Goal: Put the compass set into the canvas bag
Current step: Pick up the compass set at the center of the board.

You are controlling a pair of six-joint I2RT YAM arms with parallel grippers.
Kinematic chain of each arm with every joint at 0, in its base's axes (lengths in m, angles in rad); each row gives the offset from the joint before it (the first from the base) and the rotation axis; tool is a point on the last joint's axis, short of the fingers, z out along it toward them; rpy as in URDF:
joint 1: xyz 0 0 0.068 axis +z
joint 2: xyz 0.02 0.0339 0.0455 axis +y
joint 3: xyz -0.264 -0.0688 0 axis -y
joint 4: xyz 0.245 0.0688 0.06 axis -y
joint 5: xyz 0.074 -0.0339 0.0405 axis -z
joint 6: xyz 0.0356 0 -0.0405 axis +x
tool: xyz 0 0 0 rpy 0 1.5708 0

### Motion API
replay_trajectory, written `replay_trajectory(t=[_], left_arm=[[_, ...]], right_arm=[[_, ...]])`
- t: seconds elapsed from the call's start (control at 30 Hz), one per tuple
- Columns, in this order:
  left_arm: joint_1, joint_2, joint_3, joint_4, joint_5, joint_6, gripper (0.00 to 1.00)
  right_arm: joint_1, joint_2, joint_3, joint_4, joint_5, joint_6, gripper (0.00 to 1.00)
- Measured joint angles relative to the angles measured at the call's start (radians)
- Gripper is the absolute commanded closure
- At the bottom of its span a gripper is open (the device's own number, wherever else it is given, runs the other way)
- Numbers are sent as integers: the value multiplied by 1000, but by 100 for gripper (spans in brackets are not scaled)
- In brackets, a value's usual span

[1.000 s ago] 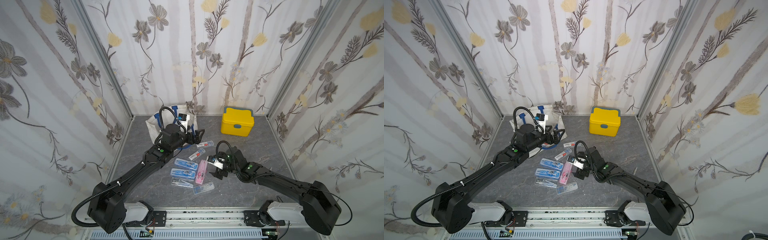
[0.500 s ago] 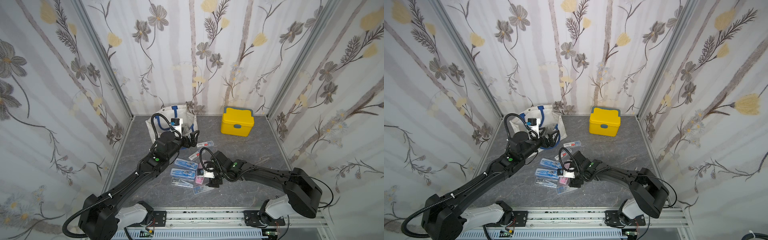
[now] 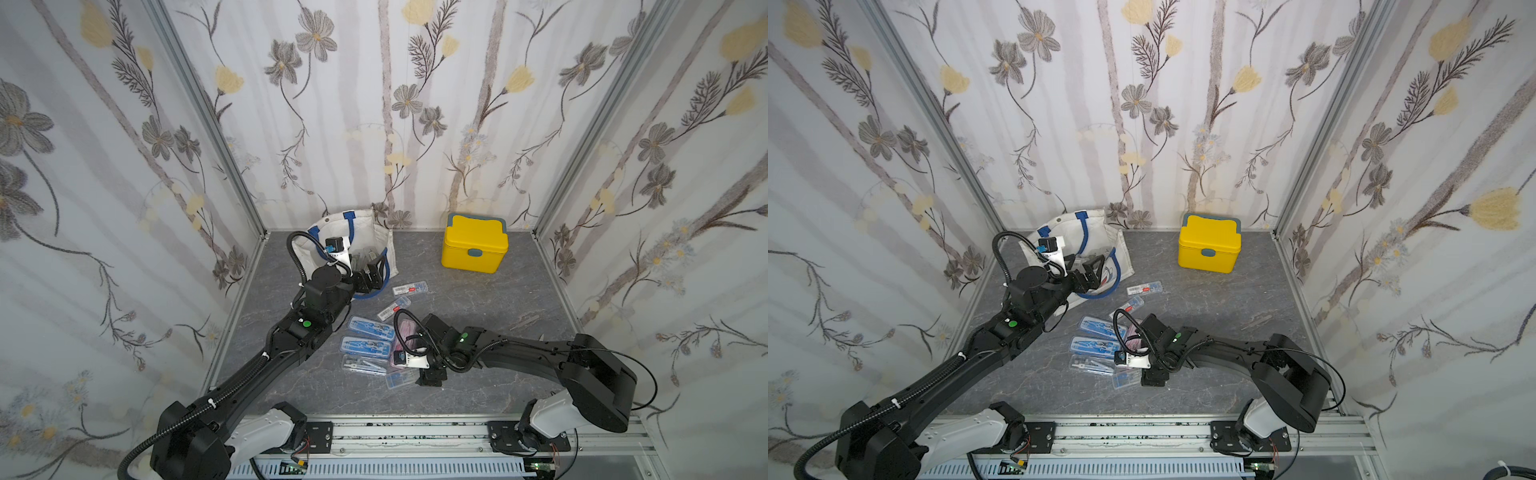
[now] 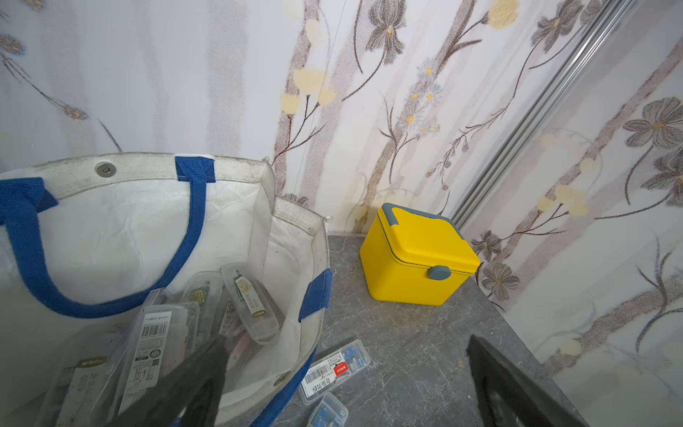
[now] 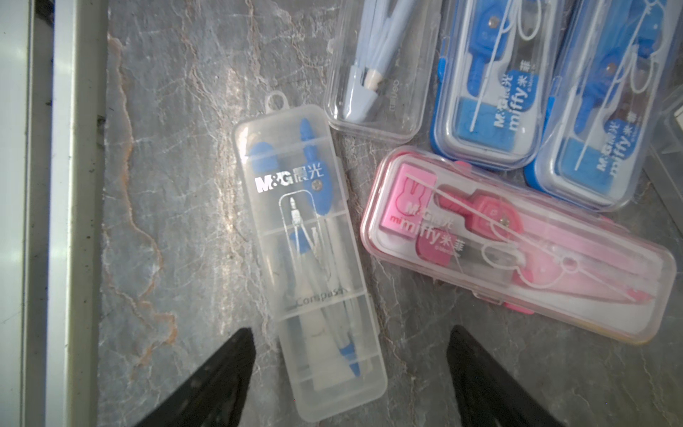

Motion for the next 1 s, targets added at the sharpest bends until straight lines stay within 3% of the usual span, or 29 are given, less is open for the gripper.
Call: replay_trajectory(t=[0.5, 0.67, 1.0], left_arm=[[2, -3, -11, -2, -2, -3, 0], [2, -4, -12, -2, -2, -3, 0], [4, 5, -12, -1, -2, -3, 0]], right_arm=[[10, 120, 49, 6, -5, 14, 31], [11, 130, 57, -10, -16, 10, 44], [12, 124, 60, -22, -2, -11, 55]])
